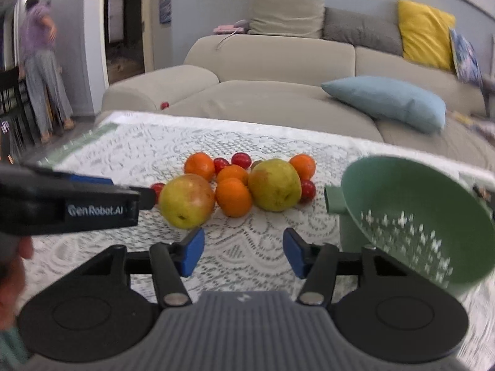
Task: Organize fruits
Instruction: 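Move the left tool to the large reddish pear while the right tool approaches the green pear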
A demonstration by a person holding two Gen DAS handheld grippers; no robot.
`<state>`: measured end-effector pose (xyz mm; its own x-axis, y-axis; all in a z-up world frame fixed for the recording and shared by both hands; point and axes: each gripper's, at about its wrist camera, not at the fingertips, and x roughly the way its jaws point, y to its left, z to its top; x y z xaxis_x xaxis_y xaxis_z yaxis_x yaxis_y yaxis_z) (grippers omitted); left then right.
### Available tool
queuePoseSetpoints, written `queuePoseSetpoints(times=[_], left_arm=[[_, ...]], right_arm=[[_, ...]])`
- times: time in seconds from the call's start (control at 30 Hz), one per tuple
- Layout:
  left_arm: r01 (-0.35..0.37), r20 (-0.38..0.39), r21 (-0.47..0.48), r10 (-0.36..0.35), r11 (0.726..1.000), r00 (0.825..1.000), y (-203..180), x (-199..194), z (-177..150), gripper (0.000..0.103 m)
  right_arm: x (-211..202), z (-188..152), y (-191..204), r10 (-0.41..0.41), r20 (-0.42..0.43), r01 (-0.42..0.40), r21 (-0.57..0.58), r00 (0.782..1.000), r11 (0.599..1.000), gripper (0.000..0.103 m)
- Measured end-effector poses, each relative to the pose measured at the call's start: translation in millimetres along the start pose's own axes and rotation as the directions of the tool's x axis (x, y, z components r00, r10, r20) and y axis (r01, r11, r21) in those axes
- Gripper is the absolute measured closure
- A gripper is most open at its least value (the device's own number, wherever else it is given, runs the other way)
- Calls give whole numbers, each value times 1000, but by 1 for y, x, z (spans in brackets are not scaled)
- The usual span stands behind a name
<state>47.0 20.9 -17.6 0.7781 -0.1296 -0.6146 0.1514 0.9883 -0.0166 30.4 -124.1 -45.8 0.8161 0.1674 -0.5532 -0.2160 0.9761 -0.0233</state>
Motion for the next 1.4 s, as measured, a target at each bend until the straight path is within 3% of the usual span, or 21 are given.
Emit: queuePoseSetpoints(times=[0.17, 0.37, 0.6, 0.77, 1.13, 1.4], left_arm=[[44, -41, 41, -42, 998, 998, -5, 14, 13, 29], [57, -62, 69, -53, 996, 997, -3, 25, 27, 25], [117, -168, 66, -105, 991, 980, 5, 43, 36, 23], [138, -215, 71, -120, 988, 969, 9, 54, 35, 22], [156, -243, 122, -123, 980, 962, 2, 68, 32, 18], [172, -231, 147, -135, 974, 963, -3, 72, 28, 18]], right_arm=[[14, 18, -2, 6, 0, -6, -101, 1000, 995, 52], [29, 37, -9, 18, -14, -21, -237, 1000, 971, 53], [50, 54, -17, 51, -99, -84, -359, 994, 930, 52], [66, 64, -26, 57, -172, -123, -402, 983, 907, 52], [94, 76, -37, 66, -295, -197, -443, 953, 874, 51], [111, 83, -43, 89, -357, -241, -406, 930, 881, 51]])
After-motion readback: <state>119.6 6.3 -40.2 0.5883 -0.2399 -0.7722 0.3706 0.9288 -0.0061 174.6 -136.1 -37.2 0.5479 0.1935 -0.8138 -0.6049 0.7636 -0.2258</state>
